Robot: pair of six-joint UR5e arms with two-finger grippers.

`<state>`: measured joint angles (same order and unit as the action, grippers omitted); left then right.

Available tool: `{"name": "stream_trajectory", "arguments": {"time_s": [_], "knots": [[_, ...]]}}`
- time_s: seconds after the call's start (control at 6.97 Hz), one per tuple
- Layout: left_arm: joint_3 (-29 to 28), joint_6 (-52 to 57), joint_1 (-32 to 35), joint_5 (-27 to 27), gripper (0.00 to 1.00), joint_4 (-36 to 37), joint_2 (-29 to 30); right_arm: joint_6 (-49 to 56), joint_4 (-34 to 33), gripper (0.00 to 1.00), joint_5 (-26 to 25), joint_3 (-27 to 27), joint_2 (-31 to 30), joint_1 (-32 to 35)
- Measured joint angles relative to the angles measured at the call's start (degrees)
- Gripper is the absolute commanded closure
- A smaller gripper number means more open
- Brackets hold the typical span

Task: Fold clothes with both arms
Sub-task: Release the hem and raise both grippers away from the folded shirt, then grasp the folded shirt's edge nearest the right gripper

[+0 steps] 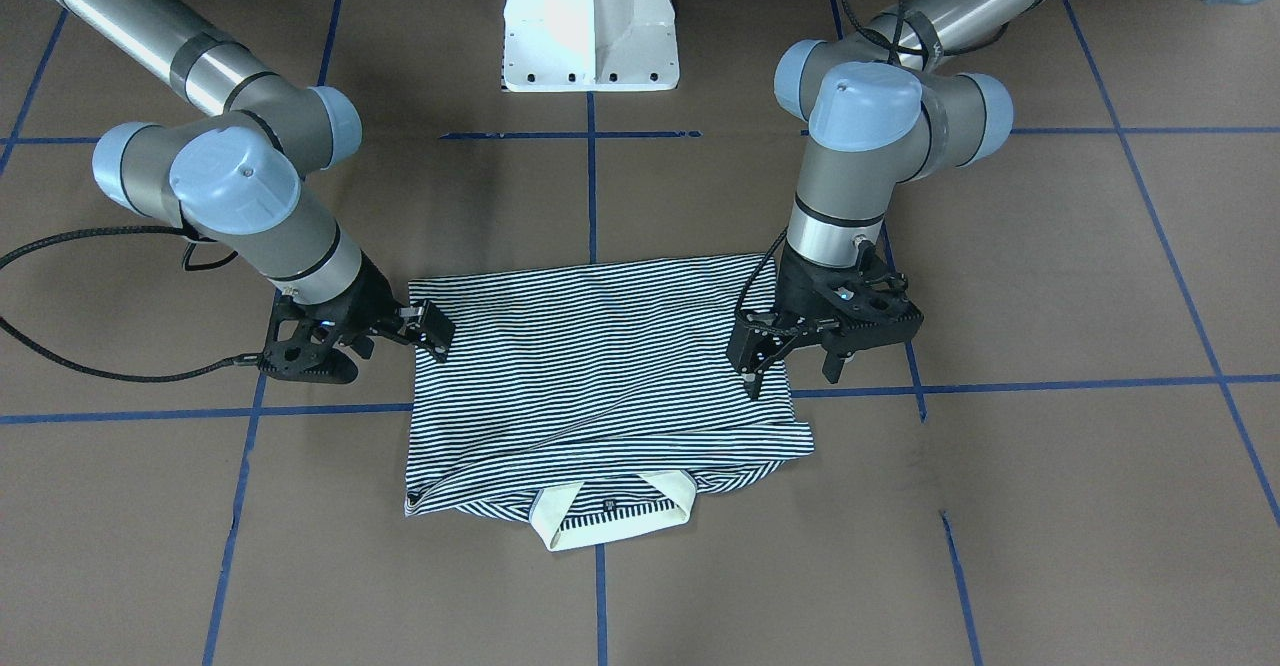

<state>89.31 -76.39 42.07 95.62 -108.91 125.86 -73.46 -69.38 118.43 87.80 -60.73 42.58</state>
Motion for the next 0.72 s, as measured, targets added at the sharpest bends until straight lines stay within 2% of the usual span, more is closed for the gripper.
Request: {"name": "stream_trajectory", "arguments": {"time_s": [0.43, 0.57, 0.72], "knots": [[0.9, -1.0, -0.3, 0.0, 0.00, 0.5, 0.0, -0.7, -4.2, 0.00, -3.2, 2.8, -2.1, -4.9], [1.1, -1.3, -0.4, 0.0, 0.00, 0.6, 0.1, -0.7, -4.4, 0.13, -3.4, 2.9, -2.6, -5.7], [1.3, -1.5, -0.5, 0.0, 0.00, 0.6, 0.1, -0.7, -4.4, 0.65, -3.4, 2.9, -3.0, -6.1]]}}
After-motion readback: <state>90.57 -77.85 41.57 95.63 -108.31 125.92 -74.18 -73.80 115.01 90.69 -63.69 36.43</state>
